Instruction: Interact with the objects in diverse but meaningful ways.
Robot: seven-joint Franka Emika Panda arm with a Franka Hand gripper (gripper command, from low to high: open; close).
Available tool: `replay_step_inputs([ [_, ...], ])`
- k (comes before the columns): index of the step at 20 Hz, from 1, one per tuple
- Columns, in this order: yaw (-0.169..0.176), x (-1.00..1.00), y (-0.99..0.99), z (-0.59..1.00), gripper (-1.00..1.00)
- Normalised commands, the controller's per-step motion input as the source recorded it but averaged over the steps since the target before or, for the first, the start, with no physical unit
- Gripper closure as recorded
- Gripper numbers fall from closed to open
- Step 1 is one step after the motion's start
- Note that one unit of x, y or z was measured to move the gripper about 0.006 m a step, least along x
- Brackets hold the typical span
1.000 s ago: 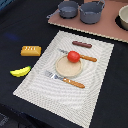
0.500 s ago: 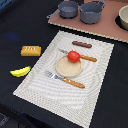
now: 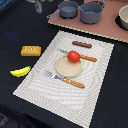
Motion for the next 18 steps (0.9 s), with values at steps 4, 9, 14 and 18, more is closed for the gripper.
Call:
replay_step_inputs([
  [4, 0.056, 0.00, -0.80, -0.41, -1.00],
  [9, 0.066, 0.00, -0.82, -0.33, -1.00],
  [14, 0.068, 0.00, -0.82, -0.30, -1.00],
  [18, 0.053, 0.00, -0.72, -0.27, -1.00],
])
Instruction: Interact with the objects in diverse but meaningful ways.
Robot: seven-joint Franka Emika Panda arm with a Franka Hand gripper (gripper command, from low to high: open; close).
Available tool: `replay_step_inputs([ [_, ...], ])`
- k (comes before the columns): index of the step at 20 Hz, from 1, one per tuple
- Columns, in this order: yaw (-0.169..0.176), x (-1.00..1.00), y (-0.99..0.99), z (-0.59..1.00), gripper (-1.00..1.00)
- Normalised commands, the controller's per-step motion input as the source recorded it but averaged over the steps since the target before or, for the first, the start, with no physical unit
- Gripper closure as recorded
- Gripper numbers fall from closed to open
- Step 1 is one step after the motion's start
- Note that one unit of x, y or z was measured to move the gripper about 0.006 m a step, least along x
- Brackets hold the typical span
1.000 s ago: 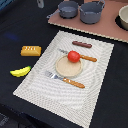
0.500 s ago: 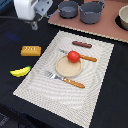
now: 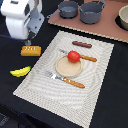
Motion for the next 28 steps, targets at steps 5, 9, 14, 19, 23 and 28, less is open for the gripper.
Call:
replay_step_inputs([
  [5, 0.044, 0.00, -0.63, -0.30, -1.00],
  [9, 0.028, 0.08, -0.38, -0.31, -1.00],
  [14, 0.009, 0.07, -0.39, -0.34, -1.00],
  [19, 0.000, 0.20, -0.32, -0.26, -1.00],
  [23, 0.000, 0.24, -0.31, -0.20, -1.00],
  [28, 0.000, 0.28, -0.20, -0.22, -1.00],
])
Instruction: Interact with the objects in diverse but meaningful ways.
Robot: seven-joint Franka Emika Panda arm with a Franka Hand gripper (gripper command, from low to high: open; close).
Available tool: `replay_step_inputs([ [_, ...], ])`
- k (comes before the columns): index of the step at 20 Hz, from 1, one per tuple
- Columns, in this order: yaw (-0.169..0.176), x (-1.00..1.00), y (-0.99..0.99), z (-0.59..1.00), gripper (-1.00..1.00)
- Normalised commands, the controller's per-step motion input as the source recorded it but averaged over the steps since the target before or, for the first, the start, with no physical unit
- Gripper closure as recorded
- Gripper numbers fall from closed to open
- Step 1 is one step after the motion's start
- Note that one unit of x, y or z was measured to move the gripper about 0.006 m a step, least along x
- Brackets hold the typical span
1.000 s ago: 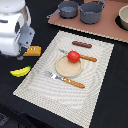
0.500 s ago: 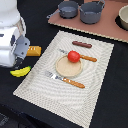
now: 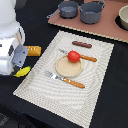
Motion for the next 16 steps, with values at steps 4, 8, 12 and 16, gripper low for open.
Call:
replay_step_inputs([
  [4, 0.000, 0.25, -0.21, -0.24, -1.00],
  [8, 0.000, 0.09, -0.08, -0.17, -1.00],
  [12, 0.005, 0.00, 0.00, -0.01, -1.00],
  [16, 0.006, 0.00, -0.01, 0.00, 1.00],
])
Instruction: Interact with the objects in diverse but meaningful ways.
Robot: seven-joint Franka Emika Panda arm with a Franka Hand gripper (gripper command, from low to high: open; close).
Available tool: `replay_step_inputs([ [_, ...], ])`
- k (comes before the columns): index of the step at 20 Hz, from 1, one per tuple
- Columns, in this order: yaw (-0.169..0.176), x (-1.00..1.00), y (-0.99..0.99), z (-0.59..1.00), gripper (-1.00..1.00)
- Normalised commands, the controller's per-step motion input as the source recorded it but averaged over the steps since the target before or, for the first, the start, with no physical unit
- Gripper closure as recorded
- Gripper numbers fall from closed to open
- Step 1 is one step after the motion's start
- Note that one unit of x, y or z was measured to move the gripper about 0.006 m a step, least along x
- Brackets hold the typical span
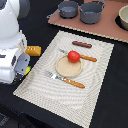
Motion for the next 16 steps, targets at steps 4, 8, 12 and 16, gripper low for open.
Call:
replay_step_inputs([
  [4, 0.006, 0.00, 0.00, -0.06, 1.00],
  [8, 0.006, 0.00, 0.00, -0.11, 1.00],
  [12, 0.004, 0.02, -0.04, -0.29, 1.00],
  [16, 0.009, 0.09, -0.06, -0.18, 1.00],
])
